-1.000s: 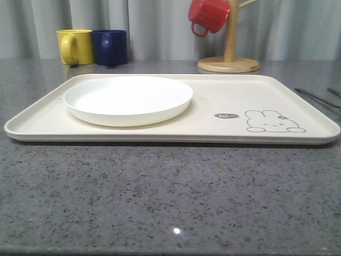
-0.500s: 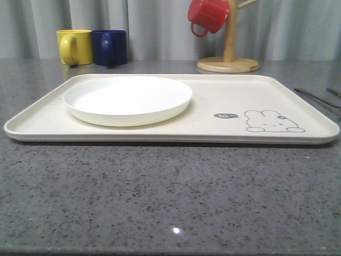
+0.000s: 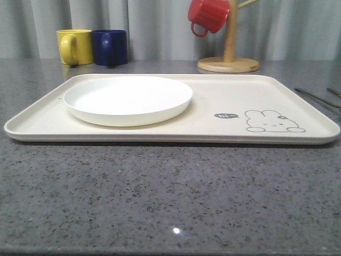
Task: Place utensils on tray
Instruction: 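Lower the right gripper onto the silver fork and grasp it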
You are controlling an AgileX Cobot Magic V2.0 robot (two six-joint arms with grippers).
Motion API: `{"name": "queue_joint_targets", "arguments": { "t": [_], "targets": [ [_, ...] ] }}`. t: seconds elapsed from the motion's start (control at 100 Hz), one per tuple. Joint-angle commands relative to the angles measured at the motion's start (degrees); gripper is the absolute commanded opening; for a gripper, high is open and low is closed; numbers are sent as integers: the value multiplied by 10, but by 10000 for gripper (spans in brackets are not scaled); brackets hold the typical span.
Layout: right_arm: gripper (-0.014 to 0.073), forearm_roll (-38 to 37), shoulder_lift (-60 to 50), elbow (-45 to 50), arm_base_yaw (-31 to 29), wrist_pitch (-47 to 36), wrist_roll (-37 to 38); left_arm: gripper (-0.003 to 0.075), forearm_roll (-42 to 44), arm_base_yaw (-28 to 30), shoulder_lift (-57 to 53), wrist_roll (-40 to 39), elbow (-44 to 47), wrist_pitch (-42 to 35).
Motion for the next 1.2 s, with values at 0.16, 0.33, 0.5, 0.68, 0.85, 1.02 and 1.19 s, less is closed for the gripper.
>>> {"name": "queue_joint_targets", "arguments": {
  "t": [0.16,0.33,0.5,0.68,0.85,1.02,1.19],
  "targets": [
    [392,21,5,-27,3,-29,-22,-18,-3,0,2,-2,-16,-48],
    [392,35,56,-66,33,-24,-76,-18,-3,0,2,-2,-16,-48],
    [392,35,130,-109,59,-24,-76,-18,-3,0,2,-2,-16,-48],
    [392,34,206,-143,66,-29,-76,-18,-3,0,2,-2,-16,-48],
    [392,27,260,-164,66,-32,-76,-18,-3,0,2,-2,-16,-48],
    [392,27,295,-165,66,-38,-76,-18,-3,0,2,-2,-16,-48],
    [392,27,316,-165,66,-38,-76,-18,-3,0,2,-2,-16,-48]
  ]
}}
